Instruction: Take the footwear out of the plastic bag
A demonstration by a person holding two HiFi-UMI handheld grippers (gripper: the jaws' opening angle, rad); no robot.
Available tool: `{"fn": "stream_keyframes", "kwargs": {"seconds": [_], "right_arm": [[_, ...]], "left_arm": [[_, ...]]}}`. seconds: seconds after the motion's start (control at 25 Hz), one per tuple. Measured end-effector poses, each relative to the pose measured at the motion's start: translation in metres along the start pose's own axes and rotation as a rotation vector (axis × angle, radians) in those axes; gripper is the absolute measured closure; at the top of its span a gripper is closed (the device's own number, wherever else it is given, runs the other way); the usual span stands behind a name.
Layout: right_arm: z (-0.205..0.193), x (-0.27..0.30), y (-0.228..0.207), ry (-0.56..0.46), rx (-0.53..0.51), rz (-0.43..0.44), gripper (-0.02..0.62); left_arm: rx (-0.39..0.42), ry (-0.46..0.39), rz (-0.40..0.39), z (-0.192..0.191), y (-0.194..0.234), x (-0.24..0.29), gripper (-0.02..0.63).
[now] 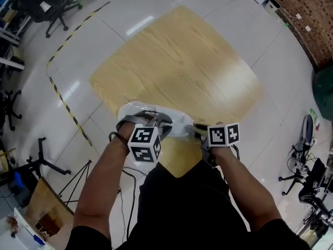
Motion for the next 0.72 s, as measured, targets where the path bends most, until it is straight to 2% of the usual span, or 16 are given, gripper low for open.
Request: {"fn": "stream_keyframes", "kwargs": {"seconds": [0.32,0.72], "right_arm": [[-0.002,-0.01,0.0,-0.006,-0.035,0.026,0.523],[0.0,-0.021,0.009,-0.008,-0.08,0.052,0.54]], "left_arm": [[0.017,0.036,0.01,-0.009,-0.002,-0.001,0.571],[-0.054,0.048,0.066,-0.02,-0.008,-0.009,0.572]]}}
Point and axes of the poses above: the fingertips, and each gripper's own axes: x forward along the fingers, y to its left, z out of its top, the point moved 6 cm from there along -x, backward along the fingers, and after that the axes turned 3 degrees about z, right-handed, at the moved point
